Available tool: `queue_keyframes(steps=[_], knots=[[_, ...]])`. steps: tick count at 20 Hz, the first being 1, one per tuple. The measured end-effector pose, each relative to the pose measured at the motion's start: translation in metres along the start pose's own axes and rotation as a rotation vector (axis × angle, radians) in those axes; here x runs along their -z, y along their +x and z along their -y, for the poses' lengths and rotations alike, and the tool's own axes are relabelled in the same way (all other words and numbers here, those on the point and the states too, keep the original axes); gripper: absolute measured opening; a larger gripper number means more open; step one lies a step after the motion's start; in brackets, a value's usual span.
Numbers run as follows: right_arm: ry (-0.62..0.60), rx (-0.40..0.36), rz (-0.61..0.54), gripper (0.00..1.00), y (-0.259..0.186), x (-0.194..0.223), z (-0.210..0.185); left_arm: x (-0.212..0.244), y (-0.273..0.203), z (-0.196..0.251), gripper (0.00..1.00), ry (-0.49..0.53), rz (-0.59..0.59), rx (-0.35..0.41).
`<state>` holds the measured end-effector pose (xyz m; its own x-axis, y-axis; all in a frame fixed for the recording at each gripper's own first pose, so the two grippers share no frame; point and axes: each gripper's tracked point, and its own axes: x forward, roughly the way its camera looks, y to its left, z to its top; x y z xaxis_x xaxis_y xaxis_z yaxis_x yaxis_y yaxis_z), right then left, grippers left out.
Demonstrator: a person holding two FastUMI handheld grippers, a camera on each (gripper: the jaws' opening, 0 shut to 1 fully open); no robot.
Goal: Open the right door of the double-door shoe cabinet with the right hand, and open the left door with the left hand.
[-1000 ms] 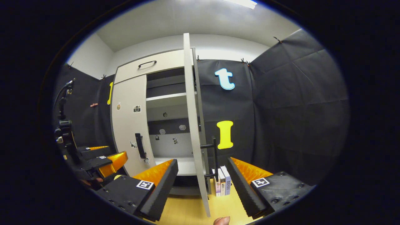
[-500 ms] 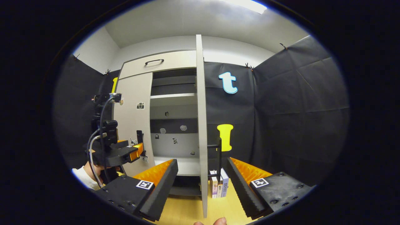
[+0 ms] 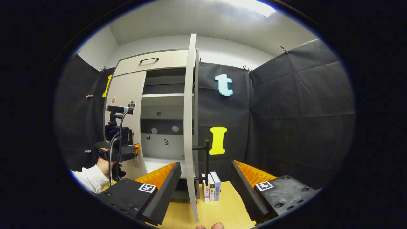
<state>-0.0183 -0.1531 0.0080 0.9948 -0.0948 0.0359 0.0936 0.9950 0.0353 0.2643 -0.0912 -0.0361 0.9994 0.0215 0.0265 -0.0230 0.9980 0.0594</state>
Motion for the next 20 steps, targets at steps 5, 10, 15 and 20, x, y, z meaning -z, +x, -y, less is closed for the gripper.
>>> queue_keyframes(steps=[5,10,15,20], knots=[[-0.005,0.001,-0.003,0.97,0.001,0.0,-0.002,0.007,0.0,-0.003,0.35,-0.043,-0.026,-0.002],[-0.008,-0.004,0.003,0.97,-0.004,-0.003,-0.008,0.01,-0.002,-0.002,0.26,-0.071,-0.048,0.027],[-0.005,0.008,0.021,0.97,-0.005,-0.009,-0.009,0.008,-0.022,-0.007,0.19,-0.074,-0.066,0.063],[0.006,0.001,0.032,0.97,-0.017,-0.01,-0.027,0.01,-0.083,-0.031,0.18,-0.09,-0.081,0.129]])
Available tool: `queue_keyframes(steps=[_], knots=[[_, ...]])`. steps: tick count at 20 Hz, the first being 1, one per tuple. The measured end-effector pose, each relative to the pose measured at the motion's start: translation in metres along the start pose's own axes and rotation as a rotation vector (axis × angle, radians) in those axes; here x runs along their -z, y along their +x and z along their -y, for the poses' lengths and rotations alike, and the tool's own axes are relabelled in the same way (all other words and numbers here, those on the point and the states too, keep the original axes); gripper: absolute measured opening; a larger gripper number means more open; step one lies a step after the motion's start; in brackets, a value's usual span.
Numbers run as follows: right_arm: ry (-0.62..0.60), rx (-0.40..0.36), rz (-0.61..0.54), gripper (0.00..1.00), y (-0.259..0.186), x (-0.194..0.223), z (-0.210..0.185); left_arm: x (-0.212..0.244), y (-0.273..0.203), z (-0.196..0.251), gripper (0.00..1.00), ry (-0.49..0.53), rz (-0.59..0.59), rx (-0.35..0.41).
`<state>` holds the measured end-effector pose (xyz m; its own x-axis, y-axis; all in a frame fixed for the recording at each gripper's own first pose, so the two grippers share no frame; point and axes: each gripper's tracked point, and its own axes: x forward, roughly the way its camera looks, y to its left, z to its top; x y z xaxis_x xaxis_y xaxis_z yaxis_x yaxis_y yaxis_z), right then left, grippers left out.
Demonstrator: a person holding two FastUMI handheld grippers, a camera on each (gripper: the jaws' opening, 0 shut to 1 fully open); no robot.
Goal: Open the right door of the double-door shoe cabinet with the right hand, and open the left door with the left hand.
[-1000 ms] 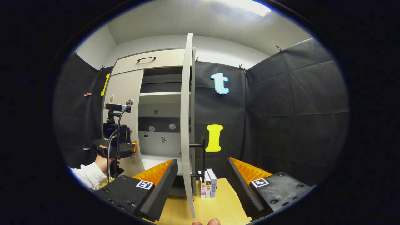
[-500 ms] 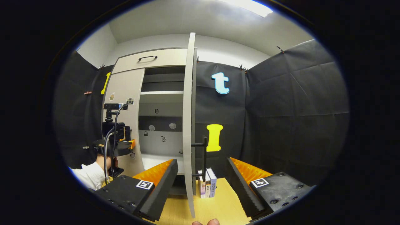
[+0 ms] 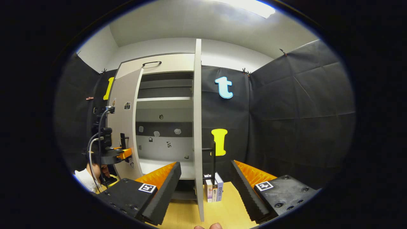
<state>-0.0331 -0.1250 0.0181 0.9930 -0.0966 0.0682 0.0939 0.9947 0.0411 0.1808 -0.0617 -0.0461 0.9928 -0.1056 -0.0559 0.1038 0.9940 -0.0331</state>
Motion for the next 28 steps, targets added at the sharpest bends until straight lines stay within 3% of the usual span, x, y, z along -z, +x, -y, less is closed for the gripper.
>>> queue_keyframes(steps=[14,28], knots=[[-0.014,-0.055,0.015,0.97,-0.026,0.001,-0.07,0.004,-0.091,-0.064,0.18,-0.03,-0.022,0.038],[-0.016,-0.116,0.007,0.97,-0.024,0.007,-0.114,0.002,-0.126,-0.133,0.17,-0.049,-0.005,0.02]])
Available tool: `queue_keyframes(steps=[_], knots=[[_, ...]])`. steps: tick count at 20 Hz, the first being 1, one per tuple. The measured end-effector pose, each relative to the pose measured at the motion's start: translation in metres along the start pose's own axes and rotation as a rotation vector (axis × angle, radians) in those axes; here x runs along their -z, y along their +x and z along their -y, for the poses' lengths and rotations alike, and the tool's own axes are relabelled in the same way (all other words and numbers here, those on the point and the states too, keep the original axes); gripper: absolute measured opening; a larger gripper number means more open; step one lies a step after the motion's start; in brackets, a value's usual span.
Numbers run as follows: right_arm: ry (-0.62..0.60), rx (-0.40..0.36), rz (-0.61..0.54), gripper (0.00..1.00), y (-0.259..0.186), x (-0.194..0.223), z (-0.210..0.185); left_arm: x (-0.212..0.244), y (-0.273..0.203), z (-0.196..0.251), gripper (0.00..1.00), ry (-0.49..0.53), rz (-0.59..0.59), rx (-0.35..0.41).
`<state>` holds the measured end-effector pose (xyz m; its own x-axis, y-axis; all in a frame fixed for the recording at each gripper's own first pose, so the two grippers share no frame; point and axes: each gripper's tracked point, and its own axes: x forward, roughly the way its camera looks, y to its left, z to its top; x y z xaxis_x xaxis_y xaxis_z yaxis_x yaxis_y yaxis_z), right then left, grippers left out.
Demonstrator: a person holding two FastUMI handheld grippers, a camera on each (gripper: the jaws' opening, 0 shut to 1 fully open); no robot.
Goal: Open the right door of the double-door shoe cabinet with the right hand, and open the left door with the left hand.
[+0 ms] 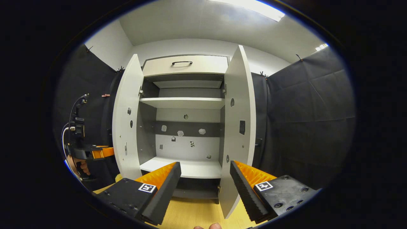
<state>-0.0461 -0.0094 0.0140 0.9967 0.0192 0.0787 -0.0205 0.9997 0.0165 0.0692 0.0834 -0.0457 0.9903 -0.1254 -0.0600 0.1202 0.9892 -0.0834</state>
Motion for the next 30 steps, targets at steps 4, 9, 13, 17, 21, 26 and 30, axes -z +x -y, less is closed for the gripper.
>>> queue_keyframes(steps=[4,9,13,17,21,26,30], knots=[[-0.002,-0.008,-0.003,0.97,0.0,0.001,-0.005,-0.002,-0.004,-0.019,0.12,0.032,0.001,-0.009],[-0.003,-0.011,-0.011,0.97,0.0,0.003,-0.007,-0.004,-0.007,-0.031,0.09,0.032,-0.004,0.004],[-0.002,-0.011,-0.019,0.97,0.0,0.005,-0.008,-0.004,-0.008,-0.046,0.08,0.026,0.005,-0.016],[0.002,-0.011,-0.022,0.97,-0.001,0.005,-0.009,-0.007,-0.012,-0.068,0.06,0.032,0.01,-0.052],[0.013,-0.018,-0.027,0.97,-0.004,0.006,-0.01,-0.006,-0.019,-0.072,0.05,-0.037,0.008,-0.015],[0.015,-0.026,-0.032,0.97,-0.009,0.007,-0.01,-0.004,-0.024,-0.073,0.05,0.0,0.002,-0.044],[0.02,-0.027,-0.039,0.97,-0.012,0.007,-0.007,-0.008,-0.036,-0.072,0.05,0.024,0.011,-0.085]])
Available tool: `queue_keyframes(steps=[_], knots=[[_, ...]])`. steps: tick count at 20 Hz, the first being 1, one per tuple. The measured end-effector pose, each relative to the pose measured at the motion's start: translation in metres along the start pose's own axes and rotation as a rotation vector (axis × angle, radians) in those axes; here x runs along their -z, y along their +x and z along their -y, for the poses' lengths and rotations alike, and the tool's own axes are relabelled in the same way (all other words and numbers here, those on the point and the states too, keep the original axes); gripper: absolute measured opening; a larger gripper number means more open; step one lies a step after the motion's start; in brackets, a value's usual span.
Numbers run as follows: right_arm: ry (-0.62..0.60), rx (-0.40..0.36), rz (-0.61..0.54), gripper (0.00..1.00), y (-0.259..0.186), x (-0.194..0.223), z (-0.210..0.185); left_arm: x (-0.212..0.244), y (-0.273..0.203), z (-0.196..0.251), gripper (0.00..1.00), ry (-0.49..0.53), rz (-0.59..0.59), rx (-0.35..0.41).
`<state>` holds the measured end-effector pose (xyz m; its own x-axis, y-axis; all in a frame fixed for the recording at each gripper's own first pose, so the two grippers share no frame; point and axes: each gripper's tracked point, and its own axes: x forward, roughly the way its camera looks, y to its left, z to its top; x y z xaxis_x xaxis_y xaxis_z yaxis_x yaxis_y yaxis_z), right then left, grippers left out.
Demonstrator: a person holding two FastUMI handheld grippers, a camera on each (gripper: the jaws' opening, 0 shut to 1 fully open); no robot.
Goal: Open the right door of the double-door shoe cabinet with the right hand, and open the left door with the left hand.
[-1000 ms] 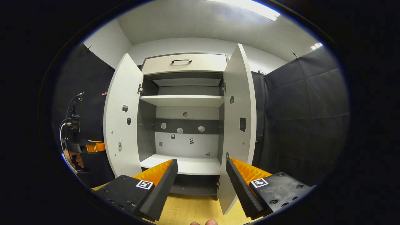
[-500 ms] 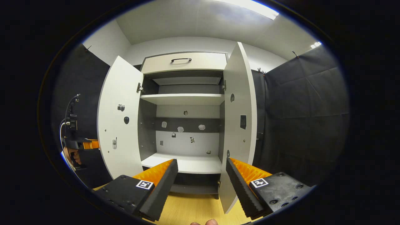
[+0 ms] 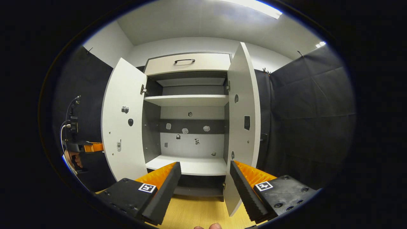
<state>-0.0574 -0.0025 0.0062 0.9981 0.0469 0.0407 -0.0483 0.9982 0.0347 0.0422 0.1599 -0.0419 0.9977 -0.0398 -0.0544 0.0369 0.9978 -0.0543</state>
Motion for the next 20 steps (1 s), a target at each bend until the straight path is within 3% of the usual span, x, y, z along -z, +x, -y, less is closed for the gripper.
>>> queue_keyframes(steps=[3,9,11,15,18,20], knots=[[-0.002,-0.002,-0.005,0.97,-0.002,0.001,0.003,-0.004,-0.016,-0.004,0.05,-0.013,0.006,-0.047],[0.009,-0.02,-0.003,0.97,0.0,0.0,-0.001,-0.019,-0.056,0.01,0.08,-0.007,0.022,-0.057],[0.005,-0.027,0.001,0.96,0.001,-0.001,-0.003,-0.023,-0.065,0.021,0.19,0.01,0.031,-0.039],[0.012,-0.038,-0.004,0.97,0.002,-0.001,-0.005,-0.019,-0.076,0.043,0.72,0.014,0.025,-0.037],[0.011,-0.04,-0.005,0.97,0.002,0.0,-0.005,-0.014,-0.076,0.065,0.9,0.019,0.011,-0.016],[0.013,-0.039,-0.003,0.97,0.0,0.0,-0.004,-0.016,-0.077,0.074,0.94,0.029,0.028,-0.025]])
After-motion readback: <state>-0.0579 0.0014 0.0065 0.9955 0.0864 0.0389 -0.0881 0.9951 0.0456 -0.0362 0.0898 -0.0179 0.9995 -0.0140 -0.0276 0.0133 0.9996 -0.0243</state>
